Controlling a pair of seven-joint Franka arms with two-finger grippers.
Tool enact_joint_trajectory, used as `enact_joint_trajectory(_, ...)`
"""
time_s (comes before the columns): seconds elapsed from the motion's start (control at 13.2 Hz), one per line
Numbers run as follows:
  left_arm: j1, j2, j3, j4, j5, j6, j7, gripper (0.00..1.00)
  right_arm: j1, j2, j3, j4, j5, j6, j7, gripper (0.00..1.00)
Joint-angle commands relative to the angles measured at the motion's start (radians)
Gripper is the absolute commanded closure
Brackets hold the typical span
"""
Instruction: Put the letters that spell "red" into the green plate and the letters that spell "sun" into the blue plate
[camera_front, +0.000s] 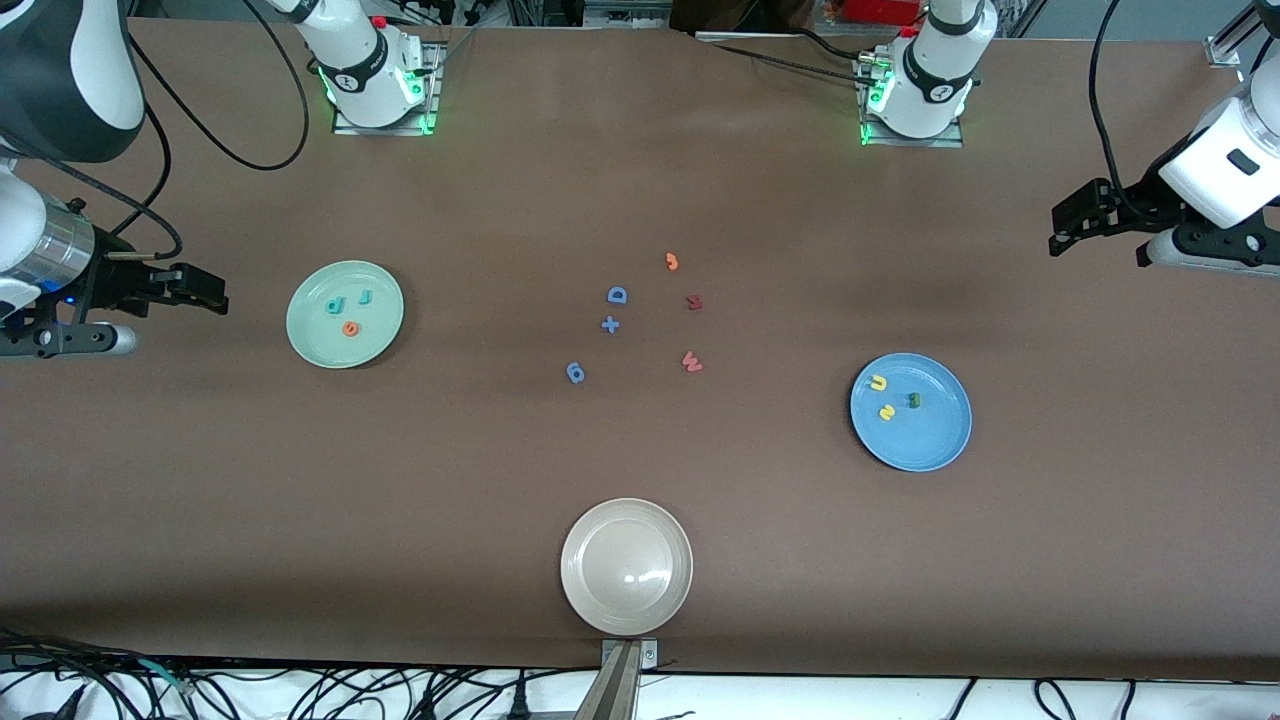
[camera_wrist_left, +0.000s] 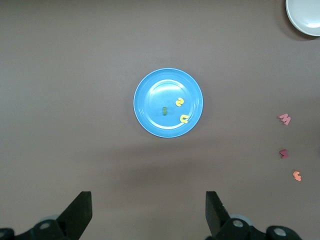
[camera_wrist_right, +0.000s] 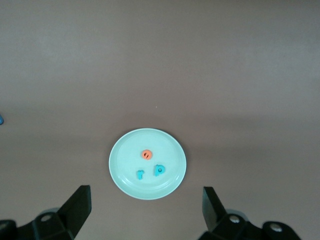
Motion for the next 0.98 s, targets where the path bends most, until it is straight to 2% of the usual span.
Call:
enact_joint_trajectory(0.0,-0.005,-0.003,-0.002,0.003,0.033,0.002,-0.012,0.0,-0.062,-0.04,0.069,-0.049,-0.031,0.051,-0.013,0.01)
enact_joint_trajectory(0.45,-0.007,-0.003,0.0,0.003,0.033,0.002,-0.012,0.0,-0.087,-0.034,0.113,-0.013,-0.032,0.013,-0.019,0.01)
enact_joint_trajectory(0.91,-0.007,-0.004,0.0,0.003,0.033,0.002,-0.012,0.0,-0.087,-0.033,0.113,0.003,-0.022,-0.024,0.028,0.01)
